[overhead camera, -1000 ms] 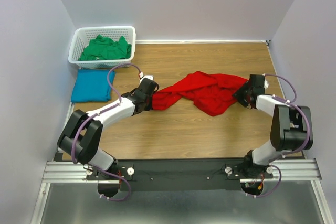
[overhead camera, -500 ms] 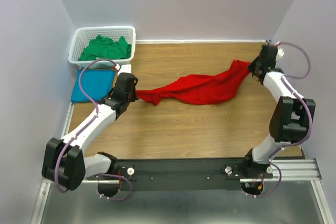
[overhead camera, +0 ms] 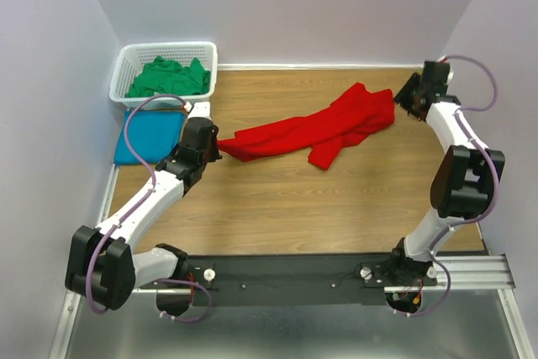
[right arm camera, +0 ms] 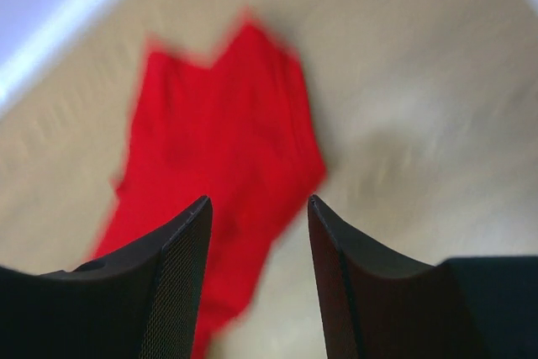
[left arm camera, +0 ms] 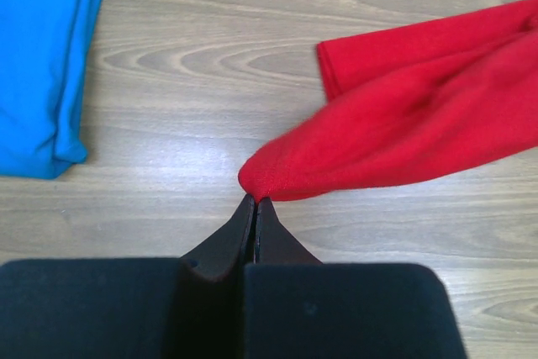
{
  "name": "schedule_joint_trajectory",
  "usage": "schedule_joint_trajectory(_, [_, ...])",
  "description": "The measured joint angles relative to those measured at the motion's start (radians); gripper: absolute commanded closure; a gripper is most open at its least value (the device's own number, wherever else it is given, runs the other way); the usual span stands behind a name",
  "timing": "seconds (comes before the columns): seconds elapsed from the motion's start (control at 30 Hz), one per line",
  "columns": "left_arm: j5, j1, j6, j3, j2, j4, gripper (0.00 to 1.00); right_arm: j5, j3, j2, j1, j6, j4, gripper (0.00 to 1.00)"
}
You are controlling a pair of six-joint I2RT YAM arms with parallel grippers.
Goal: Fold and stack the t-shirts
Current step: Flatten the tshirt out
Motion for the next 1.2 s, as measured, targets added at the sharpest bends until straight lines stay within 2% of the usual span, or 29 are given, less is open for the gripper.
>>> schedule_joint_trajectory(0.13, [0.031,0.000,0.000,-0.001,0.012,0.016,1.00,-0.143,-0.212,-0.055,0.018,0.026,-0.011,0.44])
schedule_joint_trajectory(0.27, [0.046,0.000,0.000,-0.001,0.027,0.018,1.00,-0.201,-0.357,-0.115,0.135,0.060,0.000,0.44])
schedule_joint_trajectory(0.3, [0.047,0.000,0.000,-0.001,0.028,0.018,1.00,-0.214,-0.396,-0.135,0.199,0.077,0.013,0.44])
schedule_joint_trajectory(0.43, [0.047,0.000,0.000,-0.001,0.028,0.021,1.00,-0.251,-0.489,-0.161,0.322,0.138,0.100,0.39])
schedule_joint_trajectory(0.63, [0.047,0.000,0.000,-0.001,0.029,0.022,1.00,-0.273,-0.545,-0.142,0.339,0.227,0.201,0.39])
schedule_joint_trajectory(0.77, [0.045,0.000,-0.001,-0.001,0.029,0.021,1.00,-0.265,-0.545,-0.113,0.340,0.251,0.245,0.52])
schedule_joint_trajectory(0.8, [0.042,0.000,-0.001,-0.001,0.029,0.020,1.00,-0.265,-0.545,-0.105,0.340,0.254,0.254,0.62])
schedule_joint_trajectory(0.87, [0.037,0.000,-0.002,-0.001,0.029,0.018,1.00,-0.266,-0.545,-0.083,0.341,0.260,0.267,0.76])
schedule_joint_trajectory(0.9, [0.033,0.000,-0.002,-0.001,0.029,0.017,1.00,-0.263,-0.545,-0.077,0.341,0.256,0.269,0.89])
schedule_joint_trajectory(0.97, [0.024,0.002,-0.002,-0.001,0.029,0.013,1.00,-0.253,-0.546,-0.074,0.341,0.253,0.264,0.99])
schedule_joint_trajectory(1.03, [0.013,0.006,-0.005,-0.001,0.029,0.007,1.00,-0.228,-0.545,-0.077,0.341,0.242,0.255,0.99])
schedule_joint_trajectory(1.2, [-0.051,0.037,-0.032,-0.001,0.018,-0.017,1.00,-0.074,-0.479,-0.192,0.342,0.145,0.044,0.99])
